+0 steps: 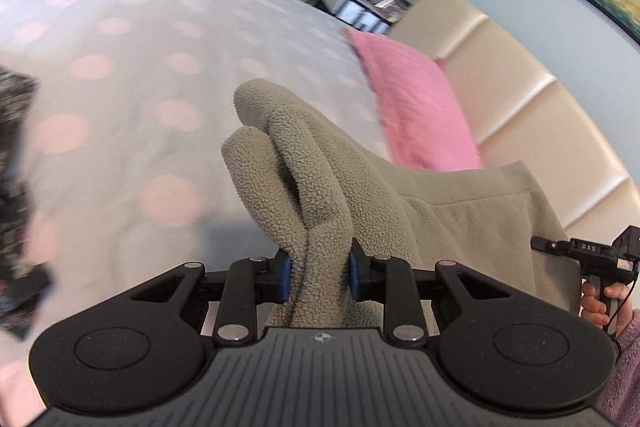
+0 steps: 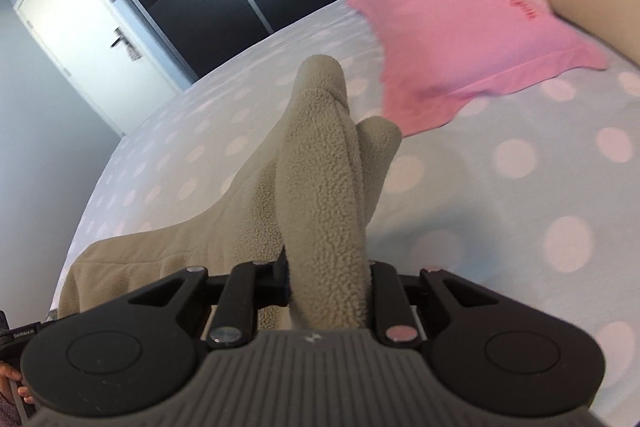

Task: Fold clothes
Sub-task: 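Carry the hoodie with both grippers toward the pink pillow and lower it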

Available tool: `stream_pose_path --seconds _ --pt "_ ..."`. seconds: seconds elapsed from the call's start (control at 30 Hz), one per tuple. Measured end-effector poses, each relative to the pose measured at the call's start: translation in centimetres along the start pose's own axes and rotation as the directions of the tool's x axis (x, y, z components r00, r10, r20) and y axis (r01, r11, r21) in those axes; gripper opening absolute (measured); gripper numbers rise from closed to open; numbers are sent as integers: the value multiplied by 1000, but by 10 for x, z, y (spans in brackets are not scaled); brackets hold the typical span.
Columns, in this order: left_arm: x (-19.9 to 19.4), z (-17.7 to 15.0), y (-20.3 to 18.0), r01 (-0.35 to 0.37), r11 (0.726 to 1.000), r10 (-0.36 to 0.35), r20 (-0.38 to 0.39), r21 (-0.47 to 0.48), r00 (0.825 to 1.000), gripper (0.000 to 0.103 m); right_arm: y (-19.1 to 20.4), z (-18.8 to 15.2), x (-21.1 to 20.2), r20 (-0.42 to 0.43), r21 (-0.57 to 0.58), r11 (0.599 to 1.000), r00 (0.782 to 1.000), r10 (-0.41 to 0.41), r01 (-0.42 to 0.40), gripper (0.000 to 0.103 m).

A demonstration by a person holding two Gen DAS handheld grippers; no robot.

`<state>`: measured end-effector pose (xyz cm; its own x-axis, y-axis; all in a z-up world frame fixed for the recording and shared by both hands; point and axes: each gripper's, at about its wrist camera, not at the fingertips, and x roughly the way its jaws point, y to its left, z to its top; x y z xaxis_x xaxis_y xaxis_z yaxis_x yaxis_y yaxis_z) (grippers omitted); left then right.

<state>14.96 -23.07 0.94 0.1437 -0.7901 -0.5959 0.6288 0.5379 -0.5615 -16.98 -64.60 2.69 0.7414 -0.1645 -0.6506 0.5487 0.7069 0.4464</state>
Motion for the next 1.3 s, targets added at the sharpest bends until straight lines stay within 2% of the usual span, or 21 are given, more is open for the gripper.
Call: stream_pose_path --seconds 0.27,0.47,0.73,1.0,1.13,1.23,1.3 --pt "102 15 -87 103 994 -101 -60 27 993 23 -89 65 -49 86 45 989 985 -147 144 21" --pt "190 20 -148 152 988 -149 -87 31 985 23 -155 118 -67 171 75 972 958 -232 222 21" --pt "286 12 -215 193 979 -185 -110 67 976 23 -237 162 -67 243 90 945 913 -327 314 21" --pt "356 -14 -245 222 972 -209 -153 72 966 23 -304 173 -56 306 68 927 876 -371 369 21" --pt "380 -26 -247 206 976 -192 -172 70 966 24 -323 170 -37 316 37 915 864 -391 401 21" --pt "387 -31 -243 186 980 -172 -181 64 968 24 -331 164 -16 285 17 911 871 -400 413 22" --pt "390 -33 -240 173 983 -159 -187 62 970 24 -332 159 -3 286 5 892 855 -434 451 23"
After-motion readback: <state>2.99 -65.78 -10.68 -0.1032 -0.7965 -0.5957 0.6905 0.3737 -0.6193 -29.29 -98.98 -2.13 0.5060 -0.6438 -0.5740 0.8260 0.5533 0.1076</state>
